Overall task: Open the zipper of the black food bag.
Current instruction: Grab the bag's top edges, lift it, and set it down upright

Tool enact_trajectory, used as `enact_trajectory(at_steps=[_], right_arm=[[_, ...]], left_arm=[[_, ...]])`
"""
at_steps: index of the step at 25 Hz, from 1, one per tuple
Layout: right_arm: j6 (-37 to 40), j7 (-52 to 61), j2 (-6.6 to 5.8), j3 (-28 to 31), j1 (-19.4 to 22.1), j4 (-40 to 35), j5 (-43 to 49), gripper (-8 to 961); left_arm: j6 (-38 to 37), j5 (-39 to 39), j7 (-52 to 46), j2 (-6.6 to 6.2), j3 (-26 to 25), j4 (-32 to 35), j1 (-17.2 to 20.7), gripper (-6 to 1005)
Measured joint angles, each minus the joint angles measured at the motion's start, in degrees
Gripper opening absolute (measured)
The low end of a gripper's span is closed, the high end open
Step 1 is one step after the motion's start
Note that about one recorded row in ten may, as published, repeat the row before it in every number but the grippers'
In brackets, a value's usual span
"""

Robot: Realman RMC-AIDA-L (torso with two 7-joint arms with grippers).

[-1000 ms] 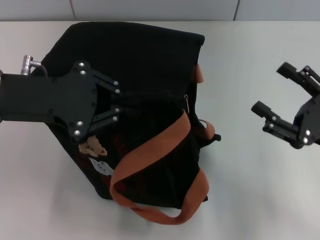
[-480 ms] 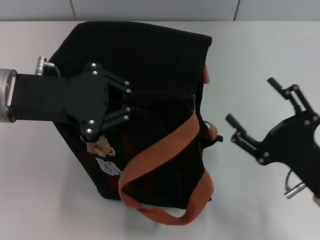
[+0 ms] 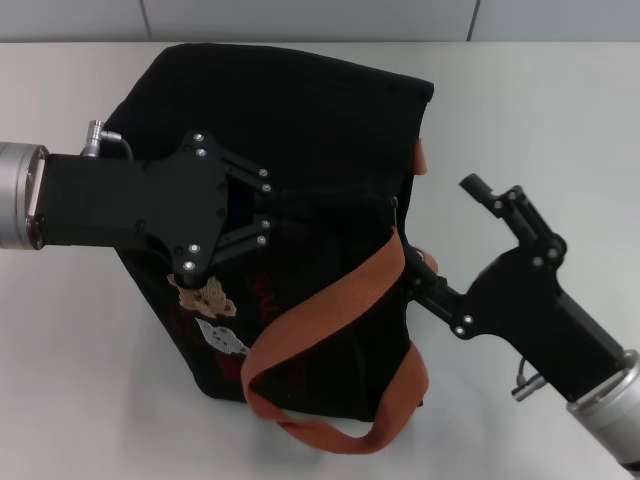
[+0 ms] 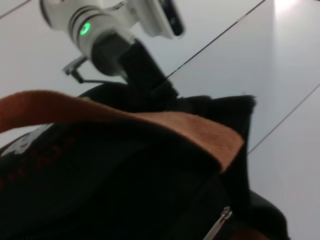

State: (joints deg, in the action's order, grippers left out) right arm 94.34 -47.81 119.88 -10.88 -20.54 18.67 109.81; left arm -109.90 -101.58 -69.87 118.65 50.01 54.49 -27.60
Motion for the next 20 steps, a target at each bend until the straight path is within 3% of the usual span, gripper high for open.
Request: enact_trajectory(at_steps=[20], right_arm=[[-0.19,-1.26,0.0,1.61,-2.05,3.42,-0.03,802]], left_arm=[[0.1,0.08,0.81,0.0,0.62,-0.82,-0.17,101]])
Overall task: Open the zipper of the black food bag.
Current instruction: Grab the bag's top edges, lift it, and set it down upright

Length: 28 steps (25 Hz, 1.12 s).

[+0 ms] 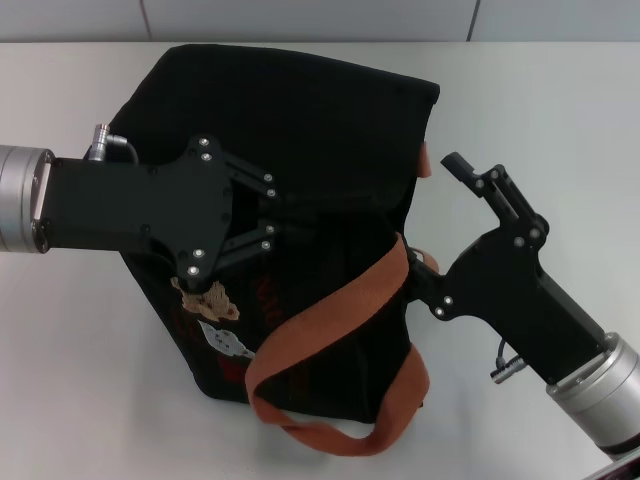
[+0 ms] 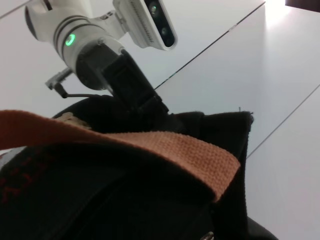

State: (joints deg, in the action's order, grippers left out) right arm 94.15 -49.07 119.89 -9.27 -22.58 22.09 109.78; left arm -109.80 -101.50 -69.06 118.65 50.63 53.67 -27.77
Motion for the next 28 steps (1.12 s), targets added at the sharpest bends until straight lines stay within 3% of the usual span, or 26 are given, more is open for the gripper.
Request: enact_trajectory(at_steps=[28], right_arm=[[-3.41,-0.23,0.0,-0.24,0.2,-0.65,0.17,796]], left_arm=[[-0.22,2.42,-0.08,-0.01,-0.11,-0.77,0.0,102]])
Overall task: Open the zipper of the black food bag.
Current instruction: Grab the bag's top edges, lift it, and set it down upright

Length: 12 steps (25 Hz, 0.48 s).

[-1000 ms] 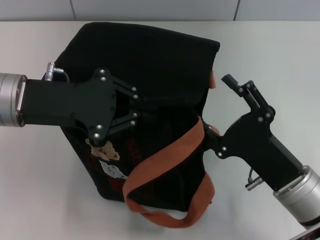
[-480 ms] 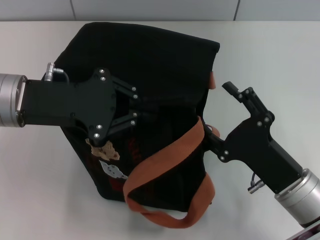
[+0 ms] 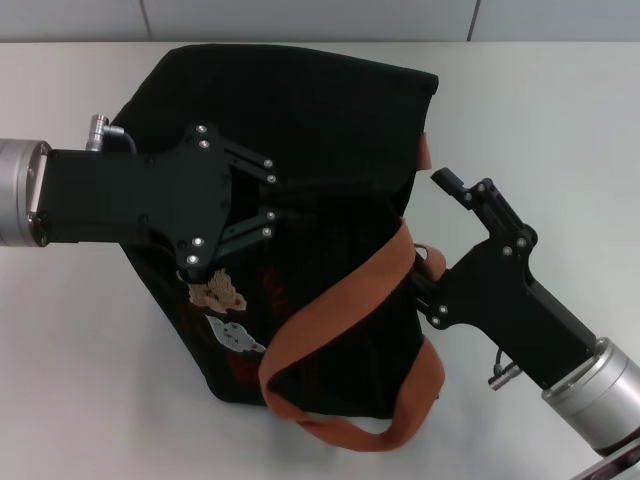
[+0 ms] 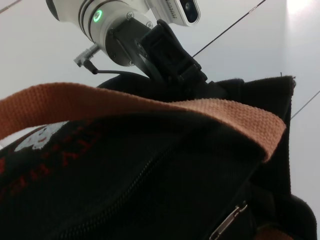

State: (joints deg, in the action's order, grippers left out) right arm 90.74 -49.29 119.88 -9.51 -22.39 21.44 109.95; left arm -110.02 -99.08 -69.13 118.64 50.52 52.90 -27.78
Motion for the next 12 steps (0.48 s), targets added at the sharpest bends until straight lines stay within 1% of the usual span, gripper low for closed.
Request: enact_trajectory(at_steps=[12], right_arm=[[-0.06,-0.03,0.0,0.22,-1.68,1.62,1.11,793]], left_arm=[[-0.1,-0.02,0.31,0.0,0.28,-1.57,-0.72,102]])
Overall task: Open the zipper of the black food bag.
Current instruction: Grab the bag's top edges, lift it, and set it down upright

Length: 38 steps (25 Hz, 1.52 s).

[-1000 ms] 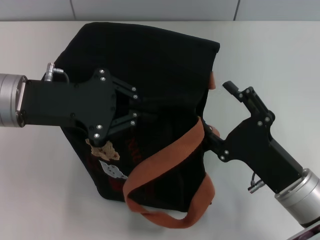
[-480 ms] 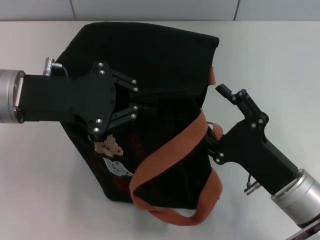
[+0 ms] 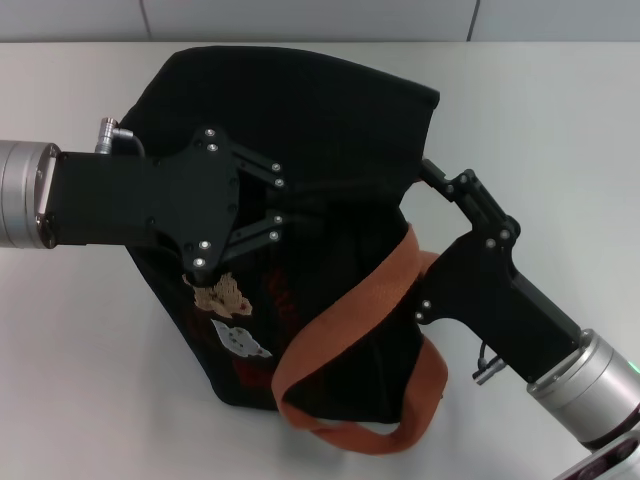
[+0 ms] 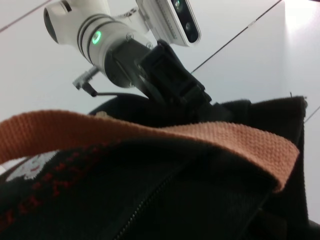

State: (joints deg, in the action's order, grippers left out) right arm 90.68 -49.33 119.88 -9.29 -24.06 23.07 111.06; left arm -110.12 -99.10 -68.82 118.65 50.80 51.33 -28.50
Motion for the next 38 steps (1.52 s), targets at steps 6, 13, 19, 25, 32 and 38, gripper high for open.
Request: enact_trajectory(at_steps=[6,13,19,25,32,38], right_arm=[[0.42,0.0,0.0,0.14,-0.02,0.08,1.12,792],[1.66,0.74,0.0,0.36,0.92,0.13,0.98,790],[3.6,2.83,0.0,0.76,2.29,-0.39,0.84,789],[4.56,6.67,0.0,2.04,3.41,-1.63,0.79,787],[4.56,7.31,0.0,2.59,3.39,-1.68,0.76,786],[4.48,7.3,0.0,2.15,3.02,-1.71,1.07,785]], left_arm=[[0.08,0.03,0.2,0.01,0.0,-0.55,-0.11,102],[0.59,-0.02,0.43,0.01,0.0,-1.21,-0.34,102],[1.45,-0.08,0.44,-0.06,0.0,-1.31,-0.35,102],[1.91,-0.2,0.45,-0.03,0.0,-1.41,-0.33,102],[1.94,-0.21,0.45,0.01,0.0,-1.43,-0.33,100],[1.92,-0.22,0.45,0.0,0.0,-1.5,-0.33,98]])
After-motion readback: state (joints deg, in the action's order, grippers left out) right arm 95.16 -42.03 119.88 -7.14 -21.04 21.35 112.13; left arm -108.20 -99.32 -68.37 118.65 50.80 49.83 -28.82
